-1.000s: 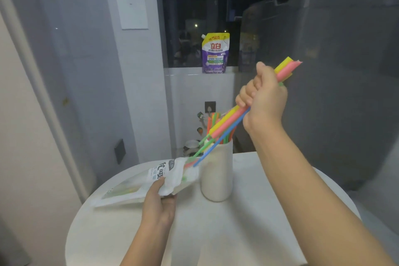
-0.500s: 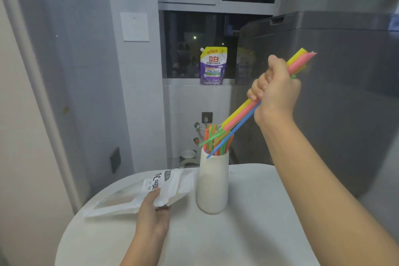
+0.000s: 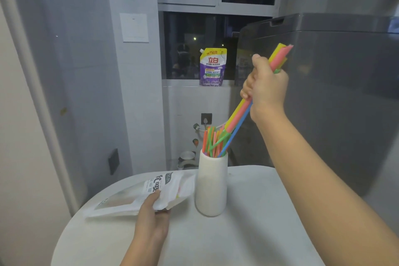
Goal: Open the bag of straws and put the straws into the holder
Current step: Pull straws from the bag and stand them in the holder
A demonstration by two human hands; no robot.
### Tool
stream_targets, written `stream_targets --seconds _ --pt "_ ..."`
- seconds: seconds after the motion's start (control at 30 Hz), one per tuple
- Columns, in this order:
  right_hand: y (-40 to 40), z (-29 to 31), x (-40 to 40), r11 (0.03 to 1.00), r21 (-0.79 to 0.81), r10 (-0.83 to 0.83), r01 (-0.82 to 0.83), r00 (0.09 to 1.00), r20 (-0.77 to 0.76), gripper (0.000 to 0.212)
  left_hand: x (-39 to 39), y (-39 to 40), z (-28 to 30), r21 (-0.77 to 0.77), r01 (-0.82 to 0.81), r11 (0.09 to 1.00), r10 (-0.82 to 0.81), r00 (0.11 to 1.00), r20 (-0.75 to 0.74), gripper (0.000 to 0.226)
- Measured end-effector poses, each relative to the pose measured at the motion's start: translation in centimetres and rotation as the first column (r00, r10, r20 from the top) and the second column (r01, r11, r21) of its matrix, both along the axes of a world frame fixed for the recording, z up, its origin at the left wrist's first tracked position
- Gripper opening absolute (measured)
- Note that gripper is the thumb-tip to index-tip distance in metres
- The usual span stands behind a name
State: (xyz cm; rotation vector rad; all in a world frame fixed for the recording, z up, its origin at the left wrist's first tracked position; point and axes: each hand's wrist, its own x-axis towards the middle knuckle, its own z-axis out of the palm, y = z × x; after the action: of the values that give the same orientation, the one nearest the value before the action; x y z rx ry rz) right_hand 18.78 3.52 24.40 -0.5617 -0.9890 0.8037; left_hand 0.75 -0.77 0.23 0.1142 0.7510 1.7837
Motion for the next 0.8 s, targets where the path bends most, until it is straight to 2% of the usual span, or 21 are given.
stream_targets --seconds 0.37,0.5,0.6,0.8 --pt "3.4 -0.2 -2.5 0.993 -0.118 0.004 0.030 0.959 0.284 0.027 0.0 0.2 0.0 0.051 0.025 0.998 -0.024 1.000 -0.013 0.017" --pt "4.0 -0.8 -3.1 0.990 -0.142 0.032 0.014 0.947 0.320 0.028 0.0 0.3 0.2 0.081 0.037 0.996 -0.035 0.999 -0.028 0.018" --pt "4.3 -0.8 -3.3 0.992 -0.123 0.015 0.026 0.947 0.322 0.032 0.0 0.4 0.2 0.096 0.039 0.995 -0.037 0.999 -0.024 0.020" --pt "5.0 -1.6 -3.5 0.987 -0.004 -0.148 0.161 0.915 0.375 0.039 0.0 0.4 0.3 0.098 0.038 0.994 -0.039 0.999 0.004 0.019"
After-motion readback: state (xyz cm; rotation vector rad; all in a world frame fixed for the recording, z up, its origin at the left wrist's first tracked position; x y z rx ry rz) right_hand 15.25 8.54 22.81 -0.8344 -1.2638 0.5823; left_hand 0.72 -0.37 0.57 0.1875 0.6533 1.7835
